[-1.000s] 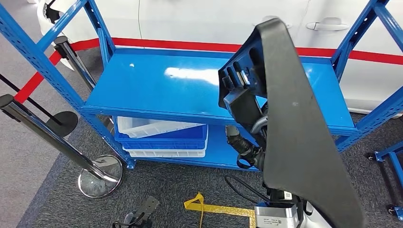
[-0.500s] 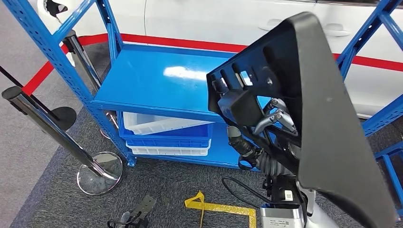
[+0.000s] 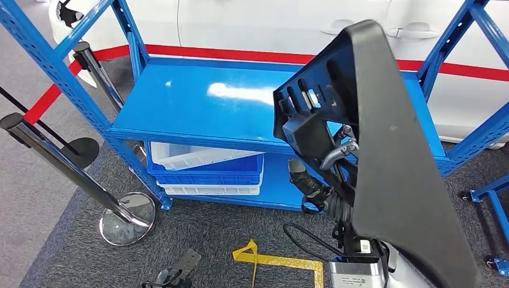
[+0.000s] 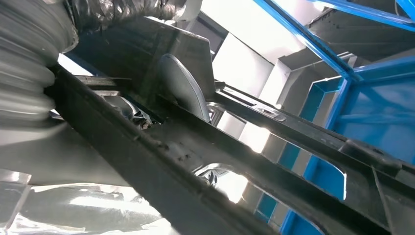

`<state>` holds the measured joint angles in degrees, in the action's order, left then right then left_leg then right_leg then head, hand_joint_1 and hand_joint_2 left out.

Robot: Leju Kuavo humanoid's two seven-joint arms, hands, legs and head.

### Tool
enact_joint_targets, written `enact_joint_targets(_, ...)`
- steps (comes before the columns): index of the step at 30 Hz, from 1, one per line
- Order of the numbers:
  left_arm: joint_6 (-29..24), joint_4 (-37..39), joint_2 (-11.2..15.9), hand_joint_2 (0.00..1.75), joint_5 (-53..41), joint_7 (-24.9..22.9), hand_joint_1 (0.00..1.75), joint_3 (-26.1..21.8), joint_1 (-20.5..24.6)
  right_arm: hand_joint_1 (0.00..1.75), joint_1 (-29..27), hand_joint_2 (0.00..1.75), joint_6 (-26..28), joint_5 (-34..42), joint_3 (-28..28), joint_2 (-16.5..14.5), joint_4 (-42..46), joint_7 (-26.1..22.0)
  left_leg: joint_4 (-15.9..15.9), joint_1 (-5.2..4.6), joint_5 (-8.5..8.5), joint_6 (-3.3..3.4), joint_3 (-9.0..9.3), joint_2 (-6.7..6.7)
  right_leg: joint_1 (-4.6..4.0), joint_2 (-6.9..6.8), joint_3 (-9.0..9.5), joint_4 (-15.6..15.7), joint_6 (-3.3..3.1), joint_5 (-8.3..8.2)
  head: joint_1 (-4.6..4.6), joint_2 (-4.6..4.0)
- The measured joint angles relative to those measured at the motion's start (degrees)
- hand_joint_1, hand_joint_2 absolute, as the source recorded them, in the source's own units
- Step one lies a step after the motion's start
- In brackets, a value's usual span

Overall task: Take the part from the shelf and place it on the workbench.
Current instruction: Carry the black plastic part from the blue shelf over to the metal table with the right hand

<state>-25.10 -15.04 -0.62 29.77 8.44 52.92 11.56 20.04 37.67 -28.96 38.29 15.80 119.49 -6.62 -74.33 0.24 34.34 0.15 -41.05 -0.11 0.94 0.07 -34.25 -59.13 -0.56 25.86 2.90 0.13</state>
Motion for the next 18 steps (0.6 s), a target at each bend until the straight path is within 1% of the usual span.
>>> enact_joint_targets(1, 0.01, 0.0, -0.01, 1.75, 0.0, 0.0, 0.0, 0.0, -0.06, 1.75, -0.01, 1.75, 0.01, 0.0, 0.0, 0.0, 0.0, 0.0, -0.19, 0.05, -0.6, -0.08, -0.02, 0.0, 0.0, 0.03, -0.02, -0.05, 0.0, 0.0, 0.02, 0.0)
enact_joint_targets(2, 0.02, 0.0, -0.01, 1.75, -0.01, 0.0, 0.0, 0.0, -0.08, 1.75, -0.01, 1.75, 0.01, 0.01, 0.0, 0.0, 0.0, 0.0, 1.86, 0.11, -2.17, -0.09, 1.03, 0.0, 0.01, 0.08, -0.02, -0.13, 0.02, 0.01, 0.01, 0.0)
enact_joint_targets(3, 0.09, 0.0, -0.01, 1.75, -0.03, 0.0, 0.0, 0.0, -0.06, 1.75, -0.01, 1.75, 0.01, 0.04, 0.0, 0.0, 0.0, -0.03, 5.49, 0.18, -4.2, -0.03, 2.84, 0.0, 0.02, 0.14, -0.03, -0.23, 0.07, 0.05, 0.02, 0.0)
enact_joint_targets(4, 0.18, 0.0, -0.01, 1.75, -0.14, 0.0, 0.0, 0.0, 0.0, 1.75, 0.0, 1.75, 0.01, 0.1, -0.01, 0.0, 0.0, -0.1, 9.27, 0.19, -5.7, 0.09, 4.75, -0.02, -0.07, 0.21, -0.1, -0.36, 0.18, 0.09, 0.02, 0.0)
enact_joint_targets(5, 0.26, 0.0, -0.01, 1.75, -0.32, 0.0, 0.0, 0.0, 0.1, 1.75, 0.02, 1.75, 0.01, 0.2, -0.01, 0.0, 0.01, -0.17, 12.33, 0.14, -6.6, 0.26, 6.2, -0.07, -0.16, 0.26, -0.25, -0.51, 0.37, 0.11, 0.0, 0.0)
enact_joint_targets(6, 0.28, 0.0, 0.0, 1.75, -0.58, -0.01, 0.0, 0.0, 0.17, 1.75, 0.03, 1.75, 0.02, 0.29, -0.01, 0.0, 0.01, -0.27, 14.07, 0.05, -6.89, 0.44, 6.94, -0.12, -0.23, 0.29, -0.43, -0.61, 0.62, 0.07, -0.03, 0.0)
enact_joint_targets(8, 0.21, 0.0, 0.03, 1.75, -1.03, -0.15, 0.0, 0.0, 0.24, 1.75, 0.05, 1.75, 0.12, 0.5, -0.02, 0.0, 0.02, -0.26, 14.9, -0.11, -6.79, 0.9, 7.06, -0.22, -0.3, 0.3, -0.68, -0.56, 1.18, -0.14, -0.07, 0.0)
enact_joint_targets(9, 0.17, 0.0, 0.08, 1.75, -1.17, -0.26, 0.0, 0.0, 0.22, 1.75, 0.04, 1.75, 0.21, 0.68, -0.03, 0.0, 0.02, -0.2, 15.09, -0.03, -6.99, 1.25, 7.08, -0.2, -0.26, 0.27, -0.8, -0.66, 1.47, -0.03, -0.07, 0.0)
enact_joint_targets(10, 0.16, 0.0, 0.16, 1.75, -1.28, -0.37, 0.0, 0.0, 0.23, 1.75, 0.03, 1.75, 0.33, 0.94, -0.06, 0.0, 0.02, -0.16, 15.35, 0.07, -7.19, 1.64, 7.17, -0.18, -0.21, 0.21, -1.06, -1.24, 1.72, 0.5, -0.1, 0.0)
enact_joint_targets(11, 0.14, 0.0, 0.25, 1.75, -1.39, -0.45, 0.0, 0.0, 0.25, 1.75, 0.03, 1.75, 0.43, 1.27, -0.09, 0.0, 0.02, -0.19, 15.62, 0.18, -7.39, 2.0, 7.26, -0.14, -0.18, 0.16, -1.76, -2.85, 1.95, 1.65, -0.16, 0.0)
enact_joint_targets(12, 0.12, 0.0, 0.33, 1.75, -1.49, -0.49, 0.0, 0.0, 0.28, 1.75, 0.02, 1.75, 0.52, 1.62, -0.13, 0.0, 0.02, -0.29, 15.81, 0.24, -7.52, 2.26, 7.32, -0.11, -0.12, 0.11, -2.78, -5.21, 2.11, 3.15, -0.22, 0.0)
enact_joint_targets(14, 0.11, 0.0, 0.39, 1.75, -1.6, -0.52, 0.0, 0.0, 0.3, 1.75, 0.0, 1.75, 0.61, 2.16, -0.18, 0.0, 0.01, -0.52, 15.82, 0.19, -7.54, 2.4, 7.28, -0.09, -0.1, 0.08, -5.34, -11.17, 2.3, 6.13, -0.29, 0.0)
enact_joint_targets(15, 0.11, 0.0, 0.39, 1.75, -1.61, -0.53, 0.0, 0.0, 0.27, 1.75, -0.03, 1.75, 0.63, 2.34, -0.19, 0.0, 0.0, -0.6, 15.78, 0.16, -7.54, 2.41, 7.27, -0.08, -0.08, 0.08, -6.58, -13.92, 2.39, 7.03, -0.3, 0.0)
enact_joint_targets(16, 0.12, 0.0, 0.4, 1.75, -1.61, -0.55, 0.0, 0.0, 0.23, 1.75, -0.05, 1.75, 0.64, 2.47, -0.19, 0.0, 0.0, -0.65, 15.73, 0.14, -7.53, 2.41, 7.25, -0.08, -0.06, 0.08, -7.39, -15.71, 2.45, 7.28, -0.29, 0.0)
enact_joint_targets(17, 0.12, 0.0, 0.4, 1.75, -1.62, -0.57, 0.0, 0.0, 0.2, 1.75, -0.08, 1.75, 0.66, 2.57, -0.19, 0.0, 0.0, -0.69, 15.67, 0.13, -7.5, 2.42, 7.26, -0.08, -0.01, 0.08, -7.57, -16.13, 2.47, 6.77, -0.29, 0.0)
enact_joint_targets(18, 0.12, 0.0, 0.4, 1.75, -1.62, -0.6, 0.0, 0.0, 0.19, 1.75, -0.09, 1.75, 0.66, 2.61, -0.19, 0.0, 0.0, -0.73, 15.59, 0.13, -7.45, 2.41, 7.3, -0.12, 0.06, 0.07, -6.6, -14.16, 2.44, 5.21, -0.3, 0.0)
